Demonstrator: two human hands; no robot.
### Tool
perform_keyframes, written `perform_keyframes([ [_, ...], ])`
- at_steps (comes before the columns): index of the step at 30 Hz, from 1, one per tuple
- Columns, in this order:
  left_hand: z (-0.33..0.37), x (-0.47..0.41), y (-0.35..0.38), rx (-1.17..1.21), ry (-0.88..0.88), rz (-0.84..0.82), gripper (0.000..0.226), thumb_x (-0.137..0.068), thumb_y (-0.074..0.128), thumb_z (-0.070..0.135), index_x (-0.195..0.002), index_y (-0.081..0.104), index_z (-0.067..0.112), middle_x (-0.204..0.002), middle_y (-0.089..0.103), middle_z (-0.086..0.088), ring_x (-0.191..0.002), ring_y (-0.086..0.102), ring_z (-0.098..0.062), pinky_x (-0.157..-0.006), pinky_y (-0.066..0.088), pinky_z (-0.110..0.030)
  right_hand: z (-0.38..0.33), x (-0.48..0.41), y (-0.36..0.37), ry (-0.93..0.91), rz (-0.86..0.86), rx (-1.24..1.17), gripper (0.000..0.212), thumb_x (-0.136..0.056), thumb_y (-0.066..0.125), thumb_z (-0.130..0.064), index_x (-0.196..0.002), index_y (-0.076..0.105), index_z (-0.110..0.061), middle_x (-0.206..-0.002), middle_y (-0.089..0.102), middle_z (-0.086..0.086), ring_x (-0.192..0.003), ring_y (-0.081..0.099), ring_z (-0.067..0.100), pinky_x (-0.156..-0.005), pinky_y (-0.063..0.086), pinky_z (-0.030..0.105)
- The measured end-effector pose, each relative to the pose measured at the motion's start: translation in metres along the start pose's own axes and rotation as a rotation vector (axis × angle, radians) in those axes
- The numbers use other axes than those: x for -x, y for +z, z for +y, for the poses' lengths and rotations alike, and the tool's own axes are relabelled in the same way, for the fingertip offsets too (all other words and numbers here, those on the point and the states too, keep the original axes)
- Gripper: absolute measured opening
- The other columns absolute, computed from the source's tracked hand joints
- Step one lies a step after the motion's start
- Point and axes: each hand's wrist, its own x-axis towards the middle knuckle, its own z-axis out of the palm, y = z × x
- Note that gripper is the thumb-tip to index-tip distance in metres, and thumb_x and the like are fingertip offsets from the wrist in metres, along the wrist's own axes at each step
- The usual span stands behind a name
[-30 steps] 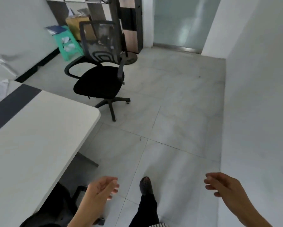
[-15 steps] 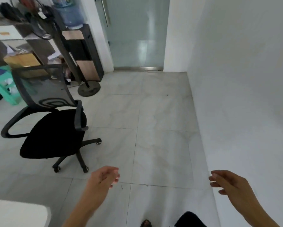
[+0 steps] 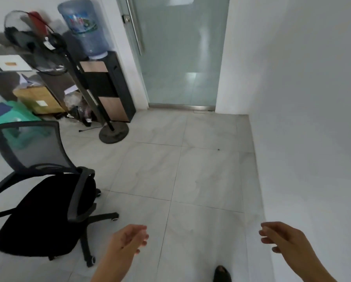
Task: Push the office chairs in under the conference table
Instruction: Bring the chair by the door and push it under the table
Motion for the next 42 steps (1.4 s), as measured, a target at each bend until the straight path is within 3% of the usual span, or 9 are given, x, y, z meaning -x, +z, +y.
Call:
perform_keyframes([
  [4,0.021,-0.052,-0.003,0.069,-0.046,0.103,0.015,-0.089,0.058,0.004,-0.086,0.069,0.012,-0.072,0.076,-0.002,-0.071,0.069,-0.021,-0.064,0.052,-0.033,-0.071,-0.089,0.011,-0.086,-0.105,0.091,0.009,-0.088,0.063,-0.014,-0.089,0.071,-0.018,-0.078,0.077,-0.003,-0.071,0.072,0.011,-0.065,0.051,0.031],
  [10,0.034,-0.148,-0.023,0.141,-0.177,0.2,0.013,-0.09,0.057,0.007,-0.087,0.069,0.011,-0.073,0.074,-0.007,-0.075,0.069,-0.024,-0.064,0.052,-0.031,-0.145,-0.211,0.073,-0.131,-0.203,0.145,0.009,-0.088,0.063,-0.014,-0.089,0.071,-0.018,-0.078,0.077,-0.002,-0.07,0.073,0.011,-0.067,0.052,0.033],
  [17,0.097,-0.294,-0.083,0.263,-0.163,0.284,0.009,-0.088,0.061,0.005,-0.085,0.069,0.007,-0.065,0.073,-0.006,-0.065,0.065,-0.021,-0.061,0.048,-0.032,-0.252,-0.328,0.166,-0.156,-0.279,0.167,0.007,-0.086,0.066,-0.01,-0.087,0.072,-0.014,-0.075,0.077,0.001,-0.07,0.073,0.015,-0.062,0.05,0.031],
  [25,0.17,-0.419,-0.148,0.224,-0.14,0.33,0.012,-0.09,0.058,0.01,-0.089,0.069,0.014,-0.08,0.074,-0.009,-0.071,0.068,-0.015,-0.066,0.05,-0.029,-0.367,-0.448,0.267,-0.201,-0.409,0.219,0.008,-0.087,0.065,-0.01,-0.088,0.071,-0.014,-0.076,0.077,0.001,-0.07,0.073,0.016,-0.063,0.051,0.032],
  [28,0.166,-0.46,-0.169,0.279,-0.212,0.424,0.012,-0.09,0.058,0.008,-0.088,0.069,0.012,-0.074,0.074,-0.005,-0.07,0.067,-0.017,-0.065,0.049,-0.03,-0.399,-0.504,0.314,-0.185,-0.481,0.26,0.007,-0.086,0.065,-0.008,-0.087,0.071,-0.011,-0.073,0.077,0.003,-0.073,0.073,0.021,-0.062,0.05,0.033],
  [32,0.165,-0.514,-0.196,0.369,-0.322,0.575,0.013,-0.09,0.058,0.008,-0.087,0.07,0.011,-0.069,0.073,-0.005,-0.068,0.066,-0.02,-0.063,0.047,-0.03,-0.455,-0.577,0.385,-0.221,-0.598,0.317,0.008,-0.086,0.064,-0.008,-0.083,0.071,-0.012,-0.071,0.076,0.001,-0.065,0.072,0.013,-0.062,0.049,0.033],
  [37,0.193,-0.568,-0.235,0.424,-0.359,0.743,0.012,-0.09,0.059,0.013,-0.088,0.071,0.017,-0.079,0.075,-0.006,-0.077,0.069,-0.022,-0.072,0.052,-0.036,-0.54,-0.644,0.477,-0.323,-0.791,0.438,0.008,-0.086,0.065,-0.012,-0.083,0.072,-0.014,-0.075,0.076,0.004,-0.076,0.072,0.024,-0.066,0.049,0.034],
  [42,0.204,-0.585,-0.28,0.468,-0.401,0.976,0.013,-0.09,0.059,0.017,-0.09,0.071,0.023,-0.082,0.075,-0.003,-0.083,0.07,-0.018,-0.079,0.055,-0.037,-0.617,-0.665,0.581,-0.47,-0.979,0.572,0.006,-0.087,0.065,-0.014,-0.087,0.071,-0.016,-0.077,0.077,0.001,-0.069,0.072,0.011,-0.064,0.05,0.033],
])
